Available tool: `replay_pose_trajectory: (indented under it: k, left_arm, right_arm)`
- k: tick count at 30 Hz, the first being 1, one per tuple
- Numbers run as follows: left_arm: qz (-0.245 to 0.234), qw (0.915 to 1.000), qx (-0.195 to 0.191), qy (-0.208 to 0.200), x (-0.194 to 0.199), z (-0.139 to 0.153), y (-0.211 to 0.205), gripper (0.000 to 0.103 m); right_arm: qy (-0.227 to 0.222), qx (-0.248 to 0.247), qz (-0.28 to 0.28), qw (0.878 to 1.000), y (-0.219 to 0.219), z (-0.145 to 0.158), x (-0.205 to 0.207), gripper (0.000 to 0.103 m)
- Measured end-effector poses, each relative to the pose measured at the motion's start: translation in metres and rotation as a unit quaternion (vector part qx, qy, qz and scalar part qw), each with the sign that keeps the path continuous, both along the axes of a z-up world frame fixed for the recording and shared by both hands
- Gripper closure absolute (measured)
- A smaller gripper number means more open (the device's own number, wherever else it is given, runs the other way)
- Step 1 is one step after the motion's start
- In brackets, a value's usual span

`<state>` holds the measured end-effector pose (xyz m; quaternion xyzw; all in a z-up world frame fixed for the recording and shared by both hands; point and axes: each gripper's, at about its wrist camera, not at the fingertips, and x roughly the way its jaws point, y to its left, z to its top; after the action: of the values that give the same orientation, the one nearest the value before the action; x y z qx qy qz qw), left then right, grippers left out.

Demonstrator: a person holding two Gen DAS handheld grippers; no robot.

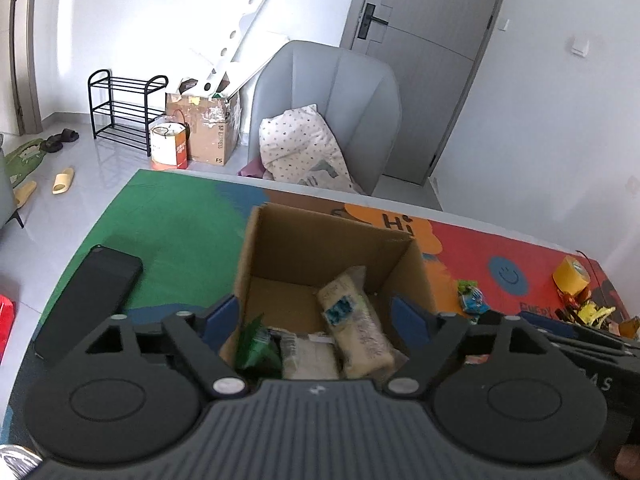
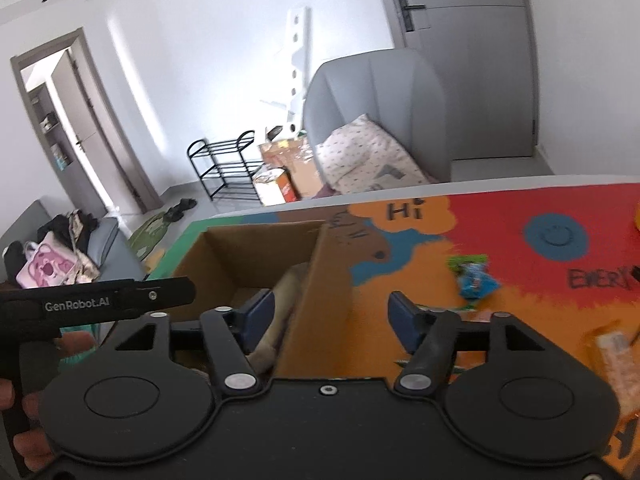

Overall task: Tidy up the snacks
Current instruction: 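Withdraw both tools from the box back toward the snack pile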

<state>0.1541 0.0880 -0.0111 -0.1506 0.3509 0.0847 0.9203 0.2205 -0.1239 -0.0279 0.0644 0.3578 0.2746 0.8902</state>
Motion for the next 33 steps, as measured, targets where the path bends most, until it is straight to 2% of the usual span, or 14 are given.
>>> replay_pose_trajectory:
  k: [3, 5, 7, 9, 11, 17, 23, 33]
  left_arm:
    - [-0.007, 1.0000, 0.003, 0.001, 0.000, -0.002, -0.012, 0.015]
    - [-0.015, 0.9999, 0.008, -0.003, -0.002, -0.003, -0.021, 0.009]
    - [-0.015, 0.9998, 0.012, -0.007, -0.005, -0.003, -0.027, 0.005]
    - [-0.018, 0.9997, 0.006, -0.014, -0.006, -0.003, -0.032, 0.000]
    - [-0.020, 0.9996, 0.003, -0.018, -0.006, -0.004, -0.037, 0.000]
    - [-0.037, 0.9990, -0.001, -0.024, -0.008, -0.007, -0.057, 0.000]
    - [-0.061, 0.9974, -0.011, -0.037, -0.007, -0.007, -0.079, 0.000]
    - [-0.103, 0.9945, -0.006, -0.017, 0.002, -0.010, -0.122, 0.000]
  right_arm:
    - [-0.002, 0.003, -0.013, 1.000, -0.016, -0.002, -0.002, 0.028]
    - [-0.007, 0.002, -0.020, 1.000, -0.025, -0.002, -0.005, 0.016]
    - [-0.011, 0.003, -0.026, 1.000, -0.033, -0.001, -0.008, 0.010]
    - [-0.010, 0.009, -0.030, 0.999, -0.043, -0.002, -0.010, 0.007]
    - [-0.012, 0.010, -0.036, 0.999, -0.051, -0.003, -0.012, 0.003]
    - [-0.023, 0.001, -0.049, 0.999, -0.076, -0.008, -0.021, 0.000]
    - [-0.014, -0.001, -0.071, 0.997, -0.103, -0.014, -0.026, 0.000]
    - [0.008, 0.003, -0.095, 0.995, -0.138, -0.025, -0.023, 0.000]
